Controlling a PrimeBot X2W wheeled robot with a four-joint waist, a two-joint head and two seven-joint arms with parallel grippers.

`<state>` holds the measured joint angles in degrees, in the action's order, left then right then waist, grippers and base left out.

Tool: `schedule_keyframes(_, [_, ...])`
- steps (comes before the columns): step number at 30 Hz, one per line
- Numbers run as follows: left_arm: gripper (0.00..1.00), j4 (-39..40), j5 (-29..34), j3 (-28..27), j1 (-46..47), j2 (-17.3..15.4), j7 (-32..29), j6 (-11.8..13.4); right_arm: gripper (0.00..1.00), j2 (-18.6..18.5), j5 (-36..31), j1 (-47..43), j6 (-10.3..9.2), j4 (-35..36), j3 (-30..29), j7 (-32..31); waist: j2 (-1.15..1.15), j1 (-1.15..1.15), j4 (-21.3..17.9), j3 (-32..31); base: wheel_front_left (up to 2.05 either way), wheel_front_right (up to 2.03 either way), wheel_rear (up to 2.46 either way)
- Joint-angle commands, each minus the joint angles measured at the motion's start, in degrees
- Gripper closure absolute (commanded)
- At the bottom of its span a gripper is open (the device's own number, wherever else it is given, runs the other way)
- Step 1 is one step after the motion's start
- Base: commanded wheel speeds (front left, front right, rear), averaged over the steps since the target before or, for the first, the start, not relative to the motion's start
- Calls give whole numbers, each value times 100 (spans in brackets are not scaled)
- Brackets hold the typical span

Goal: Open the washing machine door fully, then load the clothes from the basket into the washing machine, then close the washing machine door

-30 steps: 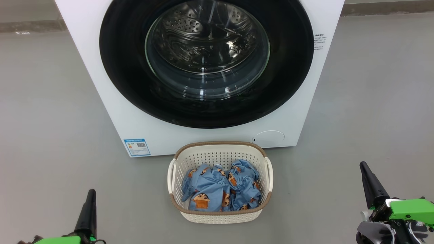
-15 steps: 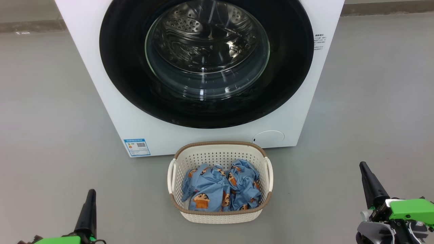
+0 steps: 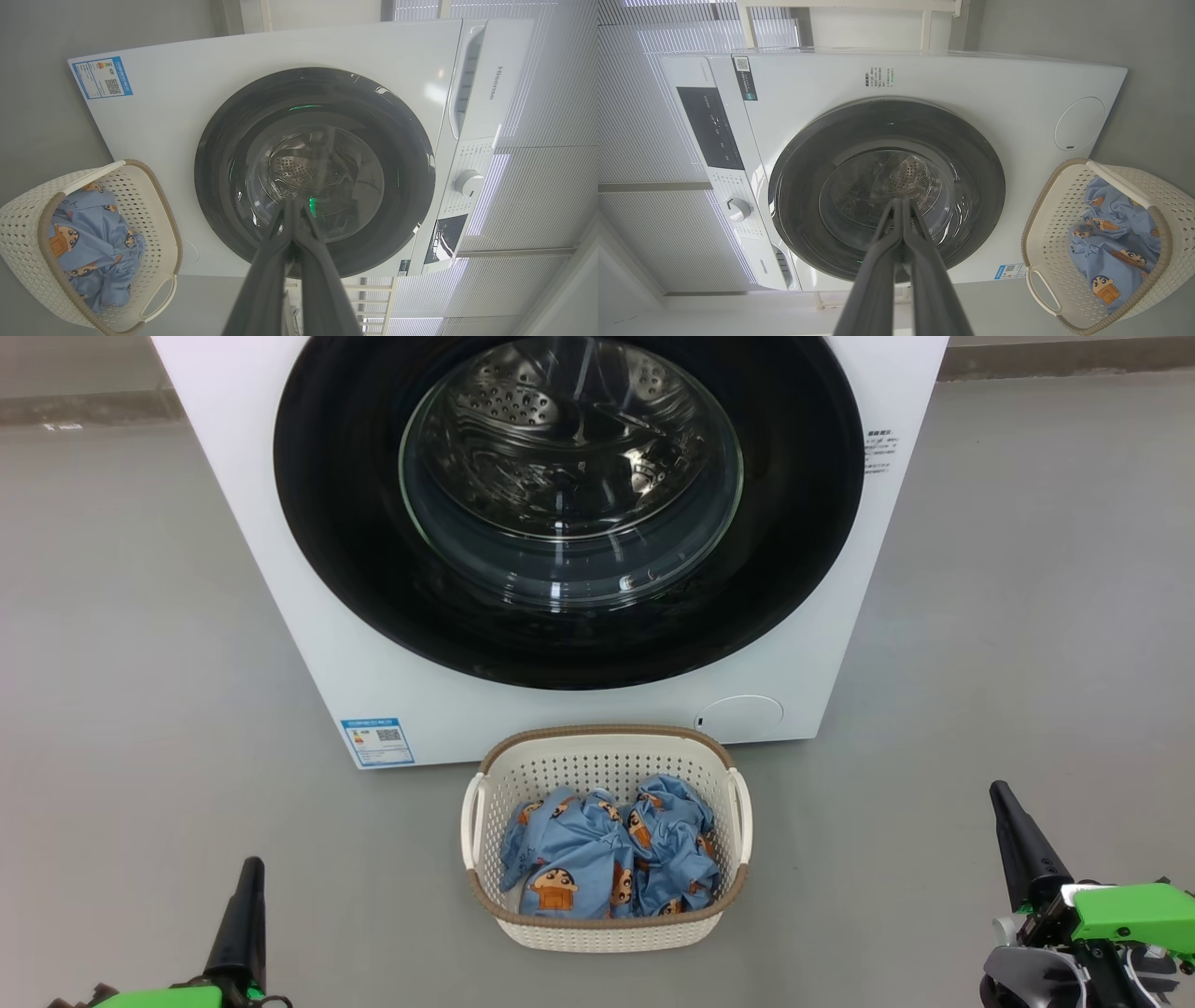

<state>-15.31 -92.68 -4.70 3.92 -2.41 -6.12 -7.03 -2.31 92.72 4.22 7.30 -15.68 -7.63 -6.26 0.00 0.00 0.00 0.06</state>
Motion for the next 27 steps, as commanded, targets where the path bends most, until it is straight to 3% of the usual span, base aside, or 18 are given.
schedule_keyframes(1, [100,100,57,-190,259,-48,-41,-46,100,-59,-61,230,19,139,104,-27,0,0,0,0,0,0,0])
schedule_keyframes(18, [100,100,57,-190,259,-48,-41,-46,100,-58,-61,230,19,139,104,-27,0,0,0,0,0,0,0])
schedule_keyframes(19, [0,0,0,-1,1,0,0,0,0,1,0,0,0,0,0,0,0,0,0,0,0,0,0])
schedule_keyframes(27, [0,9,6,9,-9,6,45,1,0,25,3,26,1,-30,79,86,0,10,4,-6,0,0,0])
